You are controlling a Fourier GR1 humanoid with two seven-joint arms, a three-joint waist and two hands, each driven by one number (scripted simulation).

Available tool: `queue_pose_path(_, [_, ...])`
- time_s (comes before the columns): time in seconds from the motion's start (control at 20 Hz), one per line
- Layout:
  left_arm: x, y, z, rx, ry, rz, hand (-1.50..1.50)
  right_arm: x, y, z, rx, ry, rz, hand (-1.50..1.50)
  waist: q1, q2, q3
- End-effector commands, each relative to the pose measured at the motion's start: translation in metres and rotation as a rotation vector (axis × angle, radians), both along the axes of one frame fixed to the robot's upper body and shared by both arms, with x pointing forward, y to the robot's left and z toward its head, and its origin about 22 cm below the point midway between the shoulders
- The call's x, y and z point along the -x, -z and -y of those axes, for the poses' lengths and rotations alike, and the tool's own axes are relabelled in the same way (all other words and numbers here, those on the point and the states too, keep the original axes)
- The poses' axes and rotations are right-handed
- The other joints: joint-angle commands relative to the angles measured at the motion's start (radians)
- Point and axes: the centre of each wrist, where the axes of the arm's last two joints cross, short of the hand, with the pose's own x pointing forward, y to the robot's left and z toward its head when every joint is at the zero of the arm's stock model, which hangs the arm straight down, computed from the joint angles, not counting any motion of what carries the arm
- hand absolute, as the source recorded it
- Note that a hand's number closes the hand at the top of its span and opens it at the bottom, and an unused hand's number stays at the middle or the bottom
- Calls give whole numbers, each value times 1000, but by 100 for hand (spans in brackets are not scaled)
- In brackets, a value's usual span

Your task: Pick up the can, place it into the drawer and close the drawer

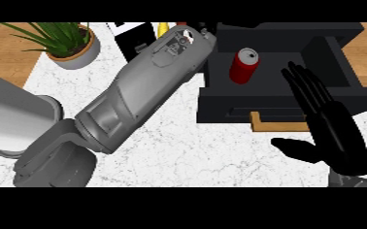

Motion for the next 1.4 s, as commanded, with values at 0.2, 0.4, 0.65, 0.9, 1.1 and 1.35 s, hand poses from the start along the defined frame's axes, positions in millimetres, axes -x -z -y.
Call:
queue_pose_path(0.2, [-9, -8, -39, -8, -20, -13, -150, -45, 39, -17, 26, 89, 15, -150, 20, -5, 0])
queue_pose_path(0.4, [2, -17, -51, -10, -17, -14, -150, -54, 67, -6, 32, 128, -8, -150, 40, -14, 0])
queue_pose_path(0.65, [4, -33, -75, 1, -1, -26, -150, -73, 99, 6, 91, 160, -27, -150, 57, -9, 1])
queue_pose_path(0.9, [7, -41, -90, 2, -20, -27, -150, -95, 104, -2, 120, 174, 12, -150, 52, -4, 1])
queue_pose_path(1.1, [10, -35, -114, -4, -23, -36, -150, -117, 101, 6, 157, 218, 28, -150, 63, 1, 1])
queue_pose_path(1.35, [19, -25, -119, -14, -10, -46, -150, -141, 95, 9, 146, 253, 111, -150, 72, 6, 2])
